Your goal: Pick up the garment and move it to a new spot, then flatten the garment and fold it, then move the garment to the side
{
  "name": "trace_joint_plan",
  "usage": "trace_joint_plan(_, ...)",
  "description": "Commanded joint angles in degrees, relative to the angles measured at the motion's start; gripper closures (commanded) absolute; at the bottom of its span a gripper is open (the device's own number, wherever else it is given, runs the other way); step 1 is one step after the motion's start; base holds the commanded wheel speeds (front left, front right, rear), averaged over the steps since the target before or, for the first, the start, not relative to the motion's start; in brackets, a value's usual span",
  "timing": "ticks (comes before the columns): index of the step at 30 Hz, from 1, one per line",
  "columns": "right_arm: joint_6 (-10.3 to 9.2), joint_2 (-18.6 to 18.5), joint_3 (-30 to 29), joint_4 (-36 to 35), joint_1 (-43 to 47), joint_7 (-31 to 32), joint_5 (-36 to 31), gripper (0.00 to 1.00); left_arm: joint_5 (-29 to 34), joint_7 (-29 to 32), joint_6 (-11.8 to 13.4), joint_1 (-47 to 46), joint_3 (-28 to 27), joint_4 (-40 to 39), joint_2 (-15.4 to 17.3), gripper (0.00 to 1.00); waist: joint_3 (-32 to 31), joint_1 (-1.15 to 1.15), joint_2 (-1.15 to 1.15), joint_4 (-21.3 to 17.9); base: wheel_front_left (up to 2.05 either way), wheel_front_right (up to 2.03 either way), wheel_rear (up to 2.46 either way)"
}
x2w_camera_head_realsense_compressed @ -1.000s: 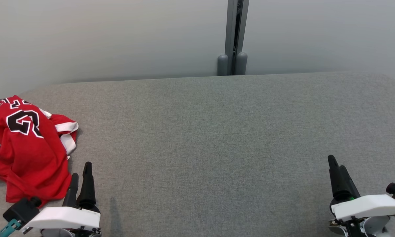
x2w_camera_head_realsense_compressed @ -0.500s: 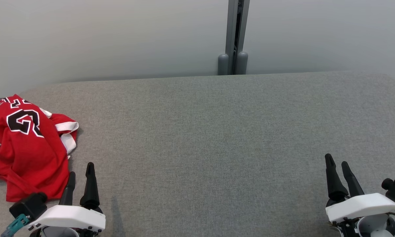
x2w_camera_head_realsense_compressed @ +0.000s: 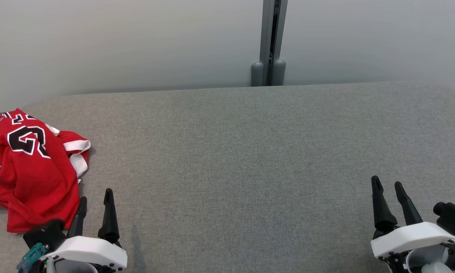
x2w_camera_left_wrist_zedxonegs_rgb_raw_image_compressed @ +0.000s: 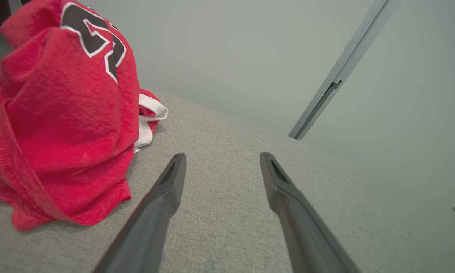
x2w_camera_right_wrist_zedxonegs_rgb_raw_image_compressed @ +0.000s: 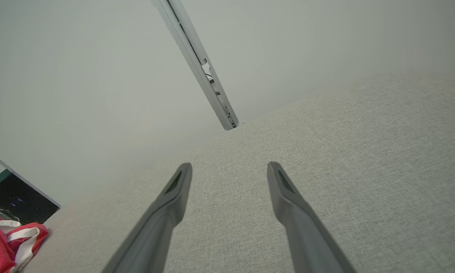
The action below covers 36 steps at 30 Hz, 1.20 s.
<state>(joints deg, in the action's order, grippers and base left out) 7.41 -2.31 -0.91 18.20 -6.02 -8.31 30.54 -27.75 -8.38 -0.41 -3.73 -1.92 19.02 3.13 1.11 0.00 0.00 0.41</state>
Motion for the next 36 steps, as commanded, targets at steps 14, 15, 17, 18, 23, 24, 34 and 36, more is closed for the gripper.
trace_joint_plan(14,0.11,-0.55,0.65,1.77,-0.89,-2.64,-8.58,0.0,8.59,-2.46,1.42,-0.29,0.45,1.39,0.79,0.0,-0.18,0.0,0.0,-0.01,0.0,0.0,0.0)
trace_joint_plan(15,0.11,-0.57,0.71,1.9,-0.91,-2.68,-9.07,0.0,9.09,-2.59,1.47,-0.21,0.44,1.52,0.8,0.0,-0.2,0.0,0.0,0.0,0.0,0.0,0.0)
trace_joint_plan(17,0.11,-0.58,0.74,2.07,-0.98,-3.0,-10.05,0.0,10.23,-2.9,1.54,-0.07,0.47,1.83,0.81,0.0,-0.21,0.0,0.0,0.02,0.0,0.0,0.0)
trace_joint_plan(18,0.11,-0.6,0.72,2.15,-0.98,-3.14,-10.6,0.0,10.69,-3.0,1.63,-0.02,0.49,2.01,0.8,0.0,-0.22,0.0,0.0,0.04,0.0,0.0,0.0)
trace_joint_plan(23,0.11,-0.63,0.64,2.7,-0.91,-3.75,-13.22,0.0,13.17,-3.57,2.04,0.02,0.56,2.51,0.78,0.0,-0.21,0.0,0.0,0.16,0.0,0.0,0.0)
trace_joint_plan(24,0.12,-0.64,0.66,2.81,-0.94,-3.81,-13.62,0.0,13.7,-3.72,2.13,0.02,0.56,2.57,0.78,0.0,-0.21,0.0,0.0,0.17,0.0,0.0,0.0)
trace_joint_plan(34,0.12,-0.69,0.52,3.19,-1.05,-4.95,-17.67,0.0,17.88,-4.83,2.55,-0.36,0.51,3.06,0.79,0.0,-0.08,0.0,0.0,0.25,0.0,0.0,0.0)
trace_joint_plan(36,0.12,-0.71,0.42,3.33,-1.04,-5.09,-18.65,0.0,18.77,-5.02,2.63,-0.42,0.48,3.15,0.79,0.0,-0.05,0.0,0.0,0.29,0.0,0.0,0.0)
